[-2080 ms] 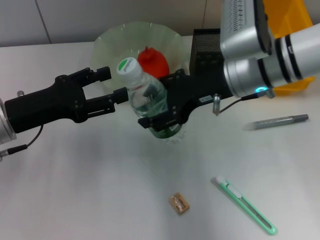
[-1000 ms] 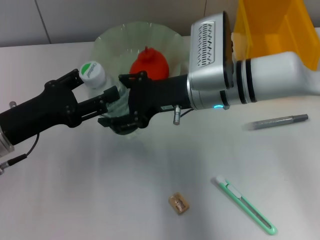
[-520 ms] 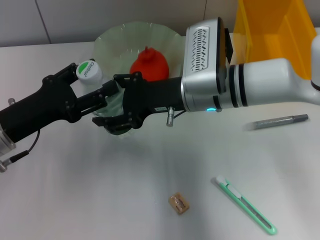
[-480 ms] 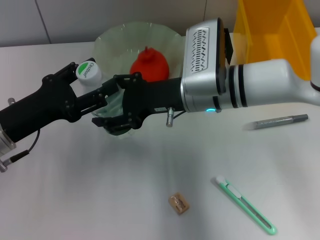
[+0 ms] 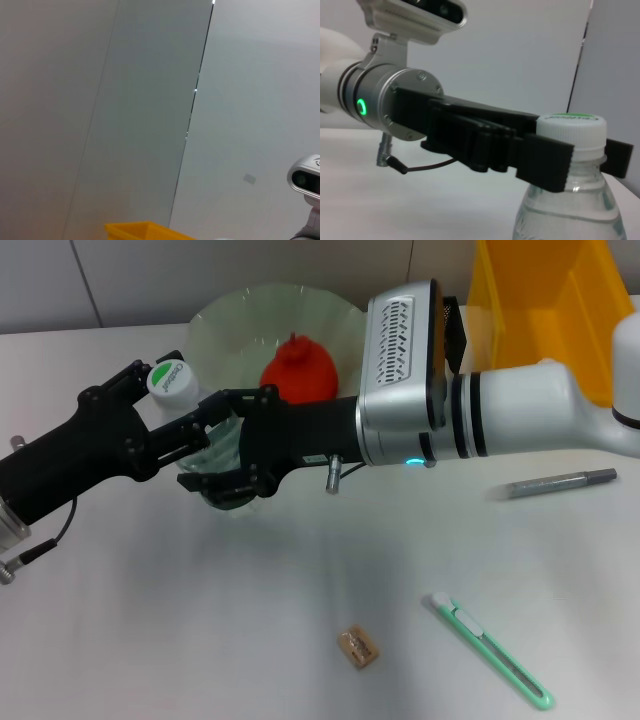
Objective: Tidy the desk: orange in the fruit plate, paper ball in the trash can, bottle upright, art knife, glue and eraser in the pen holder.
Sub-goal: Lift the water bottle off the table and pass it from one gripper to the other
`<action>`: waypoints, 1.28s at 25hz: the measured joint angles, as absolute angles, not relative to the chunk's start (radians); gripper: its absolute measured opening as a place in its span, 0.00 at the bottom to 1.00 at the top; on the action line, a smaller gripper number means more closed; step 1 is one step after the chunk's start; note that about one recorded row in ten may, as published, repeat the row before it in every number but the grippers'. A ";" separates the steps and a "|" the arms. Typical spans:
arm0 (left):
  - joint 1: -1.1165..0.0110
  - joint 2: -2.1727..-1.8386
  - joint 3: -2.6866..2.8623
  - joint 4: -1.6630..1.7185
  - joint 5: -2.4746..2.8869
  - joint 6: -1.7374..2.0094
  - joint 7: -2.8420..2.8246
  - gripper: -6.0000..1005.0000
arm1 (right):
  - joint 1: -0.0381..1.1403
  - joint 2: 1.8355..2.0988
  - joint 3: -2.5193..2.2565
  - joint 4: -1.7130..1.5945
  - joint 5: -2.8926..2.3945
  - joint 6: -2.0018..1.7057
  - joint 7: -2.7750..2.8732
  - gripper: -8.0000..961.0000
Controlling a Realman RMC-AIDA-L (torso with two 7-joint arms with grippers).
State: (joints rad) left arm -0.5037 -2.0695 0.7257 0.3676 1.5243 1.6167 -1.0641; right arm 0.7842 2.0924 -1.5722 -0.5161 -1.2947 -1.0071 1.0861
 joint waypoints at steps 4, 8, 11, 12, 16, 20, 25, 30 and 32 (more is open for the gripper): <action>-0.498 -2.069 0.723 0.362 1.521 1.617 -1.046 0.83 | 0.780 2.093 -1.572 -0.512 -1.293 -1.002 1.085 0.79; -0.496 -2.070 0.724 0.353 1.521 1.620 -1.029 0.82 | 0.780 2.093 -1.571 -0.503 -1.293 -1.002 1.085 0.79; -0.499 -2.071 0.724 0.333 1.518 1.617 -0.999 0.80 | 0.780 2.094 -1.570 -0.498 -1.293 -1.002 1.084 0.79; -0.501 -2.071 0.721 0.321 1.513 1.617 -0.986 0.80 | 0.780 2.094 -1.570 -0.496 -1.293 -1.001 1.084 0.79; -0.507 -2.071 0.722 0.309 1.504 1.619 -0.974 0.78 | 0.780 2.094 -1.571 -0.492 -1.292 -1.002 1.084 0.79; -0.510 -2.071 0.726 0.309 1.504 1.620 -0.974 0.63 | 0.781 2.094 -1.571 -0.491 -1.292 -1.002 1.084 0.79; -0.511 -2.072 0.729 0.309 1.504 1.618 -0.975 0.56 | 0.788 2.094 -1.571 -0.480 -1.291 -1.002 1.083 0.79; -0.512 -2.072 0.730 0.308 1.505 1.616 -0.989 0.54 | 0.789 2.094 -1.571 -0.478 -1.291 -1.002 1.082 0.79; -0.513 -2.071 0.730 0.308 1.505 1.613 -0.993 0.52 | 0.789 2.094 -1.571 -0.479 -1.291 -1.002 1.083 0.79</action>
State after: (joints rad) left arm -0.5125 -2.0713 0.7300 0.3080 1.5047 1.6134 -0.9931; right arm 0.7885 2.0939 -1.5709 -0.4789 -1.2914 -1.0017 1.0829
